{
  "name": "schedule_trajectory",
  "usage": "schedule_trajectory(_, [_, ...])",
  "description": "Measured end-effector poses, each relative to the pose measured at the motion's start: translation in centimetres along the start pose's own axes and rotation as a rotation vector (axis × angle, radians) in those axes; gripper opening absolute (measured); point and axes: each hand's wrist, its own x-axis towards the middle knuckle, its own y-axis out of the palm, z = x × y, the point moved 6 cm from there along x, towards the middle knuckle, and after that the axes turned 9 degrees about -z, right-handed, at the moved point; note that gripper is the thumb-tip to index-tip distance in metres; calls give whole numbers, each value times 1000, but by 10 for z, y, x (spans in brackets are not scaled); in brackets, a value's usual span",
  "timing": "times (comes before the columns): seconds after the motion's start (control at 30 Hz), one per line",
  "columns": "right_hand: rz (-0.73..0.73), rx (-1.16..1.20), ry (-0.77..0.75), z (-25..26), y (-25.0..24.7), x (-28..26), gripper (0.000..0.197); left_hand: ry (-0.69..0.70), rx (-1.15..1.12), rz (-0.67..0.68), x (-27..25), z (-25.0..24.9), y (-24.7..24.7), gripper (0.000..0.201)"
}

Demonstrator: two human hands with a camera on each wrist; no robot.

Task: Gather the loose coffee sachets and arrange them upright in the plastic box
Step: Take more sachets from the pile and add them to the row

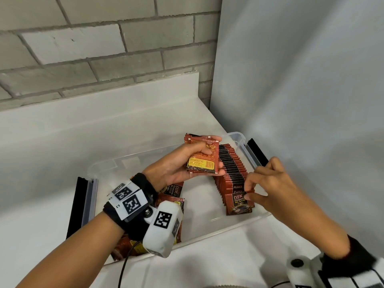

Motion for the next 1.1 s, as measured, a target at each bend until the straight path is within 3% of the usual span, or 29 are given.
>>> schedule_trajectory(0.2, [128, -201, -4, 9, 2, 8, 14, 4, 67, -7, 2, 2, 1, 47])
schedule_trajectory(0.33, [119, -272, -86, 16, -1, 10, 43, 17, 136, -28, 2, 3, -2, 39])
schedule_trajectory(0.4, [121, -291, -96, 16, 1, 10, 48, 23, 156, -28, 2, 3, -2, 38])
schedule_trajectory(0.53, [152, -214, -17, 13, 1, 14, 26, 45, 198, -27, 2, 3, 0, 42])
schedule_trajectory(0.6, [163, -95, 40, 9, -1, 15, 22, 51, 201, -21, 1, 3, 0, 43])
schedule_trajectory(0.8, [-61, 357, 201, 9, -18, 26, 26, 70, 183, 2, 1, 2, 2, 42])
schedule_trajectory(0.93, [-17, 695, 284, 15, -12, 27, 38, 100, 136, 21, 2, -3, 1, 49])
schedule_trajectory(1.1, [-6, 923, 342, 13, 5, 26, 30, 92, 129, 29, 0, 0, 4, 41])
